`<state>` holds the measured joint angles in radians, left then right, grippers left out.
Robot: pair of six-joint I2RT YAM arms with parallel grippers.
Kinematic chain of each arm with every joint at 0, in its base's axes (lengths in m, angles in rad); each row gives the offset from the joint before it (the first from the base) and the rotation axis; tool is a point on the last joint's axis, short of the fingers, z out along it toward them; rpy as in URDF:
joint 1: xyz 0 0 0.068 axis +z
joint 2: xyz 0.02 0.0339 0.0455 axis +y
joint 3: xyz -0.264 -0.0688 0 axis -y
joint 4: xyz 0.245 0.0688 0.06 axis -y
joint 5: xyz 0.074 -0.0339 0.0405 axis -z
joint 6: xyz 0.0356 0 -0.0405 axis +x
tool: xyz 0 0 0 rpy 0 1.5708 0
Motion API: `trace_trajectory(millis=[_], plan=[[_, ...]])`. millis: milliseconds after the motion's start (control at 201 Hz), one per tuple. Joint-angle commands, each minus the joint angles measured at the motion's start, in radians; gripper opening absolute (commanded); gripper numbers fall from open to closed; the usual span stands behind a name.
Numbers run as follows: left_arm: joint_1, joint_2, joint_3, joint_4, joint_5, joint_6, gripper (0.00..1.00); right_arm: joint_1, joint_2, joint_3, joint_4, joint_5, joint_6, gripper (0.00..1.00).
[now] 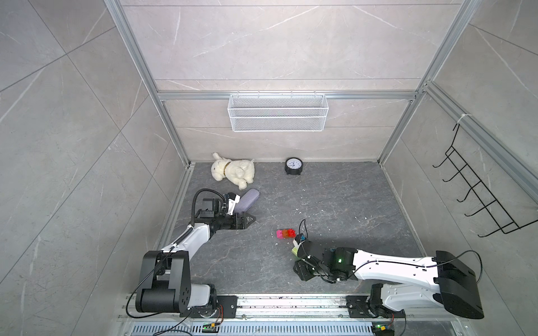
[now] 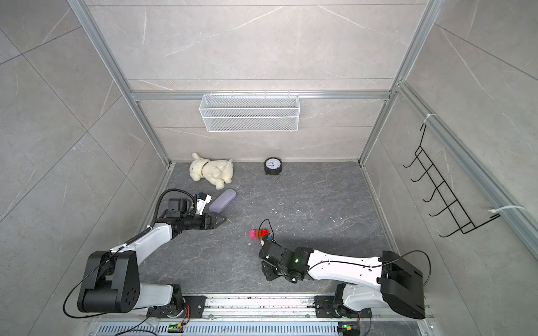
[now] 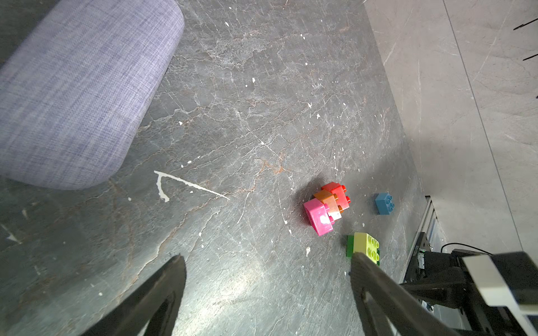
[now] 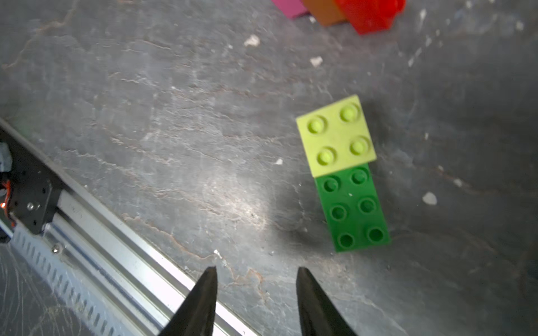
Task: Assemble the letter y with lego
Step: Adjust the lego brick at the center of the board.
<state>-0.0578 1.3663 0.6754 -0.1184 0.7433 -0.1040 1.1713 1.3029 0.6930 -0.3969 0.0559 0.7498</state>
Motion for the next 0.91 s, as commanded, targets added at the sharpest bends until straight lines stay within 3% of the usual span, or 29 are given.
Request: trace_trajectory(millis=[0,244,737,906], plan=[[0.004,-0.018,-0.007,0.020,0.022,0.004,0.91,0.001,0.072,0.000,0.070,0.010,0.100,0.46],[0.004,-0.027,-0.009,0.020,0.021,0.008,0.91,-0.007,0.154,0.004,0.063,0.019,0.119,0.46],[0.004,-0.030,-0.010,0.017,0.021,0.015,0.91,-0.152,0.165,-0.029,0.136,-0.013,0.016,0.49],[0.004,-0.032,-0.010,0.018,0.020,0.015,0.91,-0.162,0.102,-0.022,0.087,-0.031,-0.043,0.51]])
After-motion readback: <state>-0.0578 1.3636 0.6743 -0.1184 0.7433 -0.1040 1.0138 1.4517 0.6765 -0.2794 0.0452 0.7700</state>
